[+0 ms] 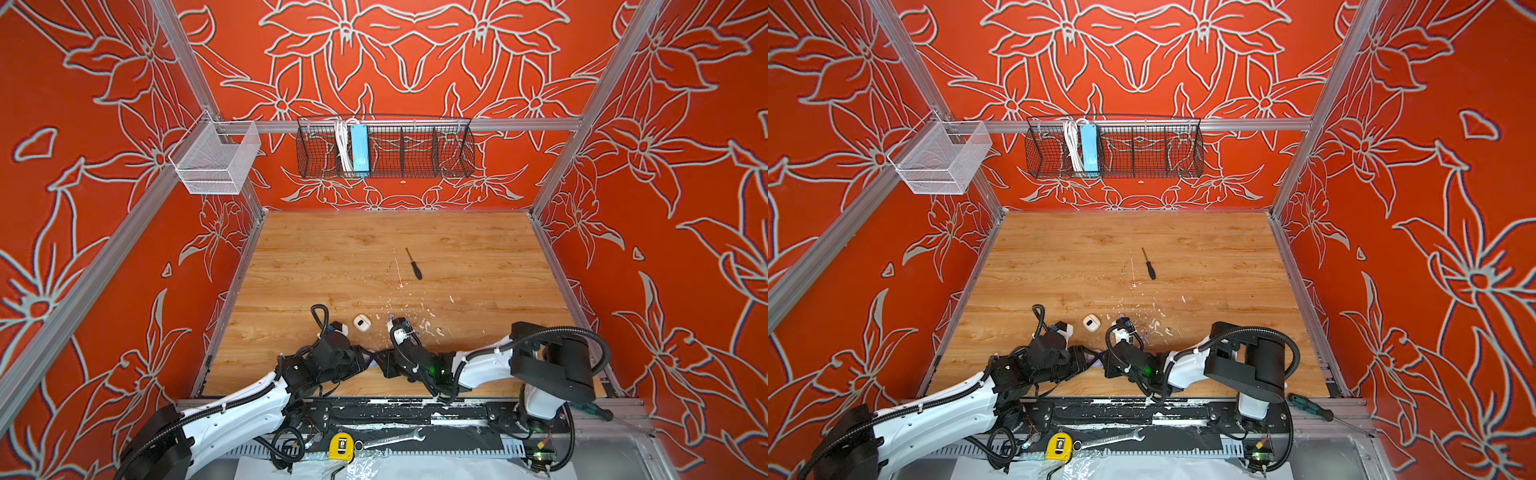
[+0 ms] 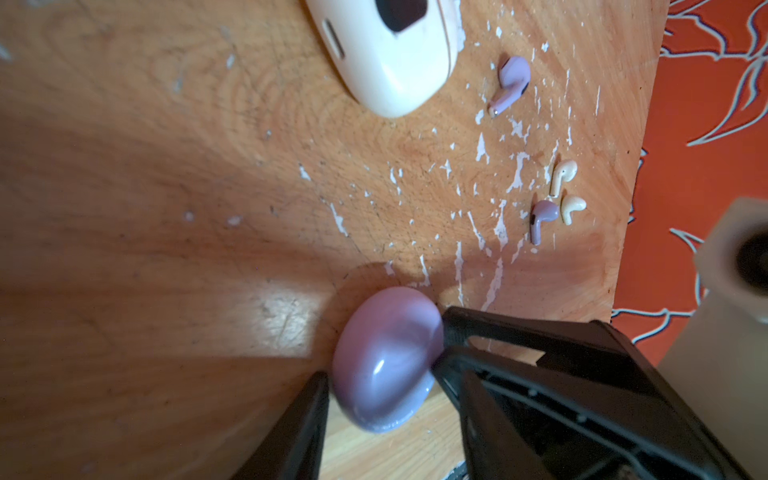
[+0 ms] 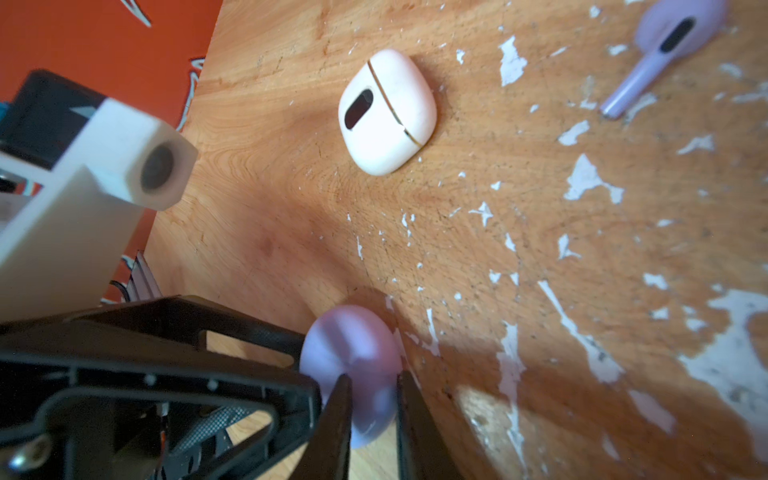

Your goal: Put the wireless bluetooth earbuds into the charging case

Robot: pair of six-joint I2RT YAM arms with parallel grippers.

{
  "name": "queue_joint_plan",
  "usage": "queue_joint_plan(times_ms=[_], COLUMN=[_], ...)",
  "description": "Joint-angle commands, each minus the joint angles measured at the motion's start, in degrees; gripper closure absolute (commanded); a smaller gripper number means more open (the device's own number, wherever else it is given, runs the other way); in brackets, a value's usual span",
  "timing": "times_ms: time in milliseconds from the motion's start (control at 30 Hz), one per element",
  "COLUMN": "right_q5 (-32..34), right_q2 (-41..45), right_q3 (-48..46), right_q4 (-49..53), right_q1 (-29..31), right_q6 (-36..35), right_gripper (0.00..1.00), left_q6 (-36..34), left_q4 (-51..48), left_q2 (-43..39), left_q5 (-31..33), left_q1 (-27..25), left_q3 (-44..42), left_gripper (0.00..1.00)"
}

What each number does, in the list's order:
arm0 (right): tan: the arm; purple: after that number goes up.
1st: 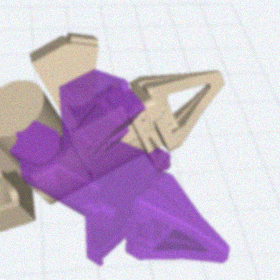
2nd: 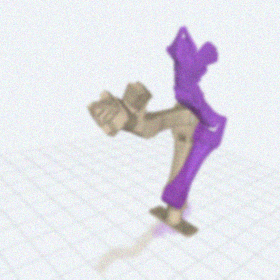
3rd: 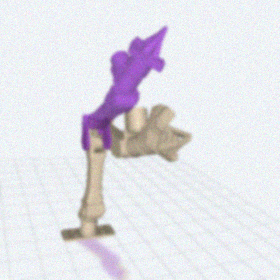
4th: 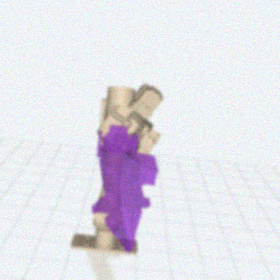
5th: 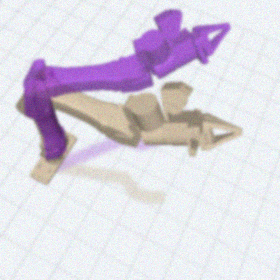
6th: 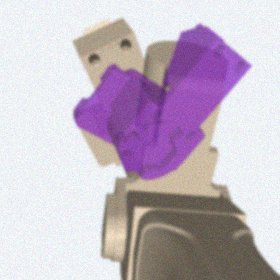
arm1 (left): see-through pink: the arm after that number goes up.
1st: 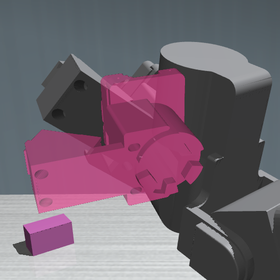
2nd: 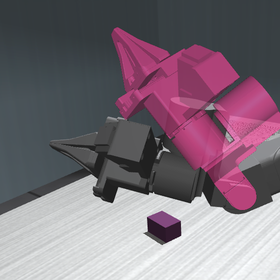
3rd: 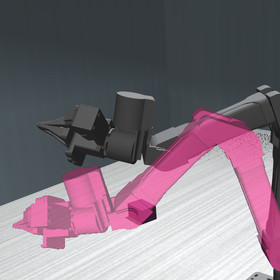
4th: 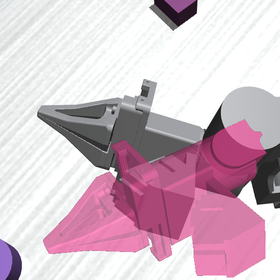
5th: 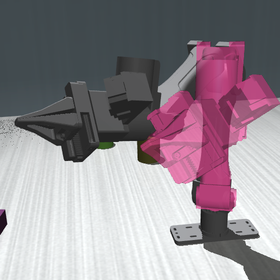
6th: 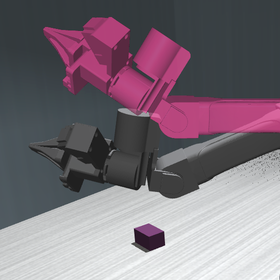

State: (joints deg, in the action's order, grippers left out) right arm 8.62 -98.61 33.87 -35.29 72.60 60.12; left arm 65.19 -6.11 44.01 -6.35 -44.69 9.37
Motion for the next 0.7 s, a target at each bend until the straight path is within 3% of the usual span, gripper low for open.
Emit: queue_joint_plan(times_ms=[0, 667], right_q5=[1.78, 2.23], right_q2=[-0.39, -2.97], right_q3=[-2.17, -4.03], right_q4=[-3.11, -6.66], right_q1=[-0.15, 0.16], right_q6=[2.73, 5.93], right_gripper=[0.81, 0.86], left_q6=[1.09, 3.96], left_q4=[-5.19, 0.47], left_q2=[0.82, -2.99], left_q5=[0.29, 0.64], left_q1=[-0.05, 0.01], left_q3=[-2.85, -6.7], left_gripper=[0.49, 0.55])
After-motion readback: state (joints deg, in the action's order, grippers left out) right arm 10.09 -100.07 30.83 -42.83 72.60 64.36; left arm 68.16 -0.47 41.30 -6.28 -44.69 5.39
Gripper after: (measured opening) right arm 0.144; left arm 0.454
